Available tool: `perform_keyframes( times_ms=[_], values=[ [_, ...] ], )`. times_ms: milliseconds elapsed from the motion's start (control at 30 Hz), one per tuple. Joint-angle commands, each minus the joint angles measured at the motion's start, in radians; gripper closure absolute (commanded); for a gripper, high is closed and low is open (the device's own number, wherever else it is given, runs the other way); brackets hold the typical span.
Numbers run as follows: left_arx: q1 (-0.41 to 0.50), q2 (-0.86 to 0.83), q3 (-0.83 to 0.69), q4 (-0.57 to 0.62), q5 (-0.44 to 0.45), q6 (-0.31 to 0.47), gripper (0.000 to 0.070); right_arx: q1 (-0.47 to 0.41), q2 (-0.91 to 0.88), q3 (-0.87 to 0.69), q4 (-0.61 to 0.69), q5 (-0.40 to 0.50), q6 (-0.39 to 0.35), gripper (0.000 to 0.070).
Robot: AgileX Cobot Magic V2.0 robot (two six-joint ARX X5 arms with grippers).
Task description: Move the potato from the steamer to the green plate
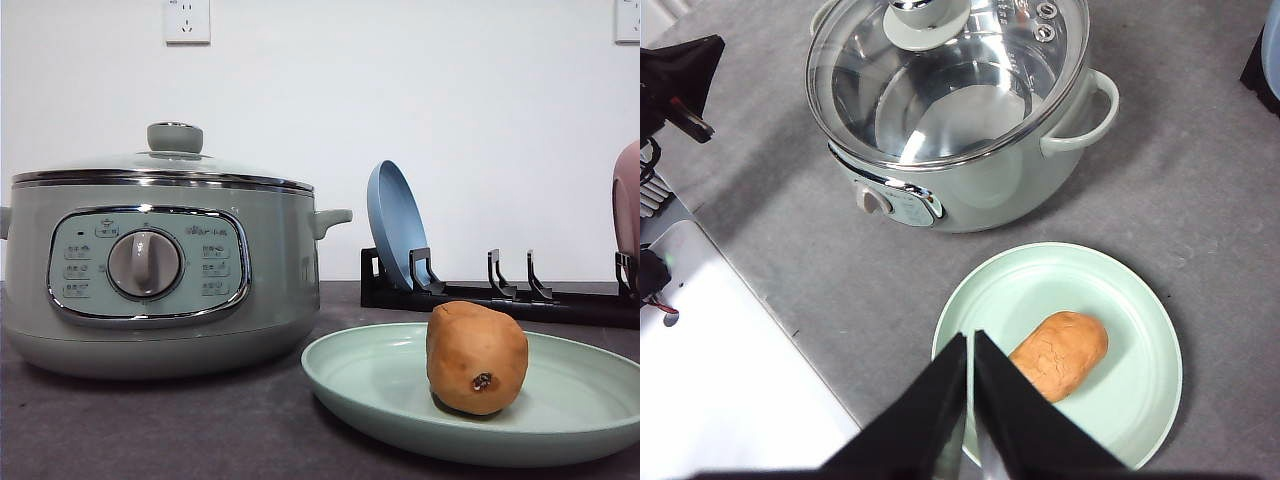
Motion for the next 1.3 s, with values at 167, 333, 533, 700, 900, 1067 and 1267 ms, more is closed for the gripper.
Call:
perform_keyframes(
  times_ms=[167, 333, 533, 700, 900, 1067, 1267],
  values=[
    [0.003, -0.002, -0.021, -0.014, -0.005, -0.010, 0.0696, 0.005, 0.004, 0.019, 0.007, -0.003, -0.008, 0.0700],
    [0.003, -0.002, -0.021, -0.014, -0.005, -0.010, 0.0696, 0.005, 0.004, 0.019, 0.007, -0.003, -0.008, 0.0700],
    [0.003, -0.002, -0.021, -0.014, -0.005, -0.010, 0.0696, 0.005, 0.004, 0.019, 0.007, -0.003, -0.008, 0.0700],
    [0.003, -0.002, -0.021, -0.014, -0.005, -0.010, 0.0696, 0.005, 0.004, 0.019, 0.007, -0.003, -0.008, 0.0700],
    [0.003, -0.002, -0.021, -0.014, -0.005, -0.010, 0.0696, 0.005, 0.004, 0.019, 0.007, -0.003, -0.008, 0.0700],
    [0.003, -0.002, -0.021, -0.014, -0.005, -0.010, 0.0696, -0.031, -0.018, 0.017, 0.059, 0.020, -0.067, 0.0700],
    [0.003, -0.002, -0.021, -0.014, -0.005, -0.010, 0.0696, -0.164, -0.121, -0.094, 0.369, 0.009, -0.052, 0.0700]
  ],
)
